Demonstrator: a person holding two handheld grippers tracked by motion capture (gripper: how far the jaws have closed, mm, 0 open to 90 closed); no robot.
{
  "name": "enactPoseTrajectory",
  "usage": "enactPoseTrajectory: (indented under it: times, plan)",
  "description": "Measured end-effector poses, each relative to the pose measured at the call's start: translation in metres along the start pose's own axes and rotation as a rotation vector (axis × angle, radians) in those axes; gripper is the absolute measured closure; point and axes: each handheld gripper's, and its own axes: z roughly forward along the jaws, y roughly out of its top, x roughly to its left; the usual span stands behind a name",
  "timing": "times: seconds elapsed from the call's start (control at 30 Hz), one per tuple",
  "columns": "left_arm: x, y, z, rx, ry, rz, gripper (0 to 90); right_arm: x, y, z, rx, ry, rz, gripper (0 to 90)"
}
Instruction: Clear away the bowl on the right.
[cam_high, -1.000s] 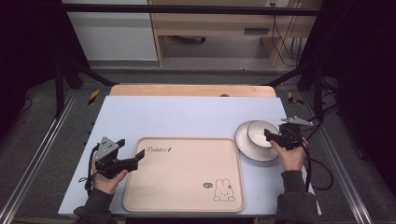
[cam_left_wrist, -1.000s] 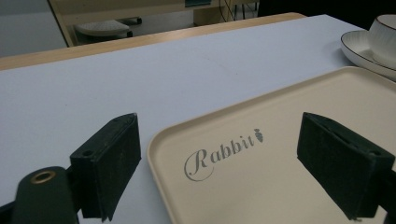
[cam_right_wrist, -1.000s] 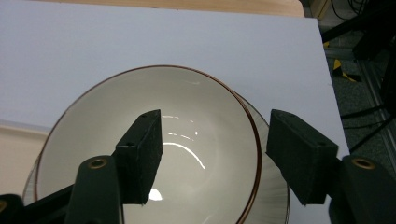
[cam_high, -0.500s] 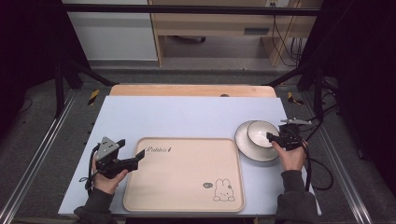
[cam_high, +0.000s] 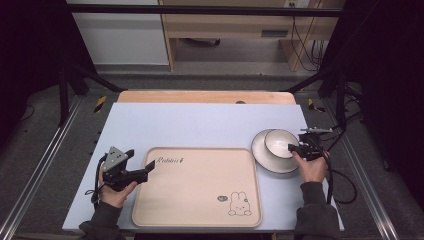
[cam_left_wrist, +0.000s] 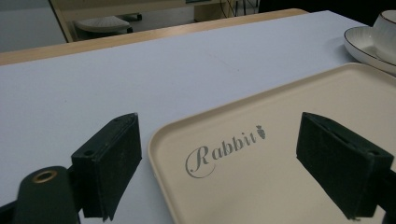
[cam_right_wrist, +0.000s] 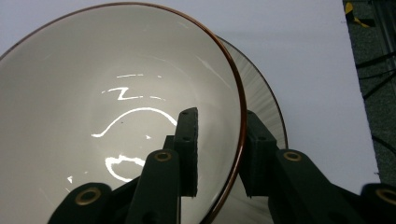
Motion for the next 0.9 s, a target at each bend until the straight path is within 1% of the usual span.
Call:
enactPoseTrajectory:
  times: [0.07,0.17,0.3,0.33,0.37,0.4,0.47,0.5,0.57,0.6,0.63,0.67,0.7,0.73,0.87,0.9]
  plan:
    - [0.0000,0.0000,0.0000,0.001,0.000,0.000,13.7,0.0001,0.0000,0.0015,0.019,-0.006,0.000,73.7]
    - [-0.0001,0.0000,0.0001,0.003,0.000,0.001,13.8,0.0002,0.0003,0.0022,0.021,-0.011,0.008,74.6]
    - [0.0001,-0.0001,0.0004,0.005,0.001,0.000,13.9,-0.0017,0.0007,0.0029,0.023,-0.004,0.027,76.6]
    - [0.0001,-0.0001,0.0004,0.005,0.001,0.000,13.9,-0.0016,0.0013,0.0027,0.027,0.006,0.049,76.9]
    - [0.0001,-0.0001,0.0005,0.005,0.001,0.000,13.9,-0.0017,0.0014,0.0026,0.027,0.006,0.055,77.3]
    - [0.0000,-0.0001,0.0005,0.005,0.001,0.000,14.0,-0.0029,0.0013,0.0027,0.024,0.009,0.051,77.8]
    - [0.0000,-0.0002,0.0006,0.007,0.001,0.003,14.0,-0.0030,0.0016,0.0031,0.020,0.009,0.068,78.4]
    - [-0.0001,-0.0003,0.0008,0.006,0.002,0.001,14.0,-0.0035,0.0015,0.0032,0.020,0.008,0.066,78.7]
    - [-0.0001,-0.0003,0.0008,0.006,0.002,0.001,14.1,-0.0042,0.0019,0.0033,0.016,0.012,0.083,79.6]
    - [0.0000,-0.0003,0.0009,0.006,0.002,0.001,14.1,-0.0042,0.0019,0.0033,0.016,0.012,0.083,79.6]
    - [0.0003,-0.0003,0.0007,0.008,0.003,0.001,14.2,-0.0035,0.0025,0.0029,0.018,0.013,0.105,80.2]
    - [0.0003,-0.0003,0.0007,0.008,0.003,0.001,14.2,-0.0035,0.0025,0.0029,0.018,0.013,0.105,80.2]
    - [0.0003,-0.0003,0.0007,0.008,0.004,0.000,14.2,-0.0029,0.0029,0.0025,0.017,0.016,0.121,80.4]
    - [0.0003,-0.0003,0.0007,0.006,0.004,-0.002,14.2,-0.0041,0.0022,0.0031,0.011,0.009,0.098,80.6]
    - [0.0002,-0.0001,0.0004,0.006,0.003,-0.001,14.3,-0.0003,0.0032,0.0011,-0.004,-0.003,0.103,81.7]
    - [0.0001,-0.0001,0.0004,0.006,0.004,-0.001,14.3,0.0005,0.0031,-0.0001,-0.013,-0.003,0.086,82.2]
